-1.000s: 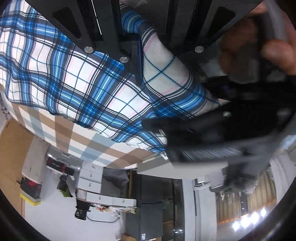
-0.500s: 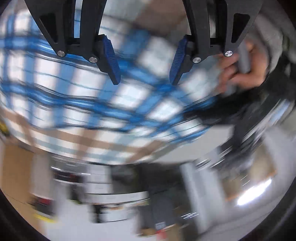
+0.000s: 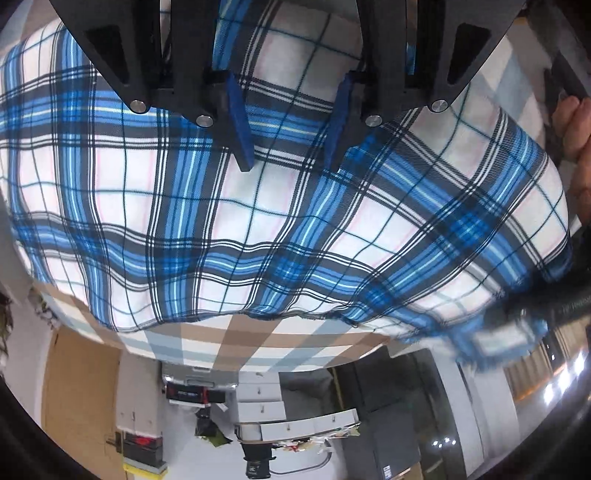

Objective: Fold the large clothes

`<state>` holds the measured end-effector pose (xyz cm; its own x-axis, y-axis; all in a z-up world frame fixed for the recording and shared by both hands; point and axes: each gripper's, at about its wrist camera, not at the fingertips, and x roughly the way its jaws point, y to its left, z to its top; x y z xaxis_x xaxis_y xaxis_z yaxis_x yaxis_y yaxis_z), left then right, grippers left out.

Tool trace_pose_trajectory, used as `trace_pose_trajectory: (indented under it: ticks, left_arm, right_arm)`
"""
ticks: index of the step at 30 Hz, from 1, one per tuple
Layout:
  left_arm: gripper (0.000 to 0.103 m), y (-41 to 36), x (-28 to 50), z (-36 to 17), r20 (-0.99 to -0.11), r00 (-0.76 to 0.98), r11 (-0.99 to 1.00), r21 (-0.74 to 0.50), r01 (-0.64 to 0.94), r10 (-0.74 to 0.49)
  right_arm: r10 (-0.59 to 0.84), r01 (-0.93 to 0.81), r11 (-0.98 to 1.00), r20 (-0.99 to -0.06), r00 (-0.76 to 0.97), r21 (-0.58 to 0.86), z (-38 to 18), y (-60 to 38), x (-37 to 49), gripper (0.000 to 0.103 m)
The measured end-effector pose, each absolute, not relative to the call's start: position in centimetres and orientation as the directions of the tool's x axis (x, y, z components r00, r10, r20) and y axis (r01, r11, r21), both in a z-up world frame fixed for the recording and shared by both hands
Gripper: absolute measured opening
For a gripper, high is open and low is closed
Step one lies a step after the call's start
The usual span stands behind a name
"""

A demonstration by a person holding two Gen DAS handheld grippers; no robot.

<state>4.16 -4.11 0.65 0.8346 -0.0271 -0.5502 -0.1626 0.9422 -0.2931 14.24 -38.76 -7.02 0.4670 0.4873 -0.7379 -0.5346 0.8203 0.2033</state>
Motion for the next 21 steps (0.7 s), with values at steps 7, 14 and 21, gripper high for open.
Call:
trace_pose_trajectory:
  ticks: [7, 14, 21]
  left_arm:
    - [0.007, -12.3, 5.7, 4.1, -0.506, 0.862, 1.0, -0.003, 0.029, -0.027]
    - [0.015, -26.6, 7.3, 0.1, -0.583, 0.794, 0.902, 0.229, 0.366, -0.174]
    - [0.055, -28.3, 8.9, -5.5, -0.765, 0.352, 0.754, -0.252, 0.606, -0.539]
  right_arm:
    - [0.478, -0.423, 0.867, -0.682, 0.553, 0.265, -4.3, -45.8, 13.9, 0.043]
    - [0.333, -0.204, 0.942, -0.677, 0.657, 0.266, -4.0, -55.2, 12.6, 0.048]
    - [0.213, -0.05, 0.969, -0.723, 0.657, 0.241, -4.9, -62.2, 11.5, 0.047]
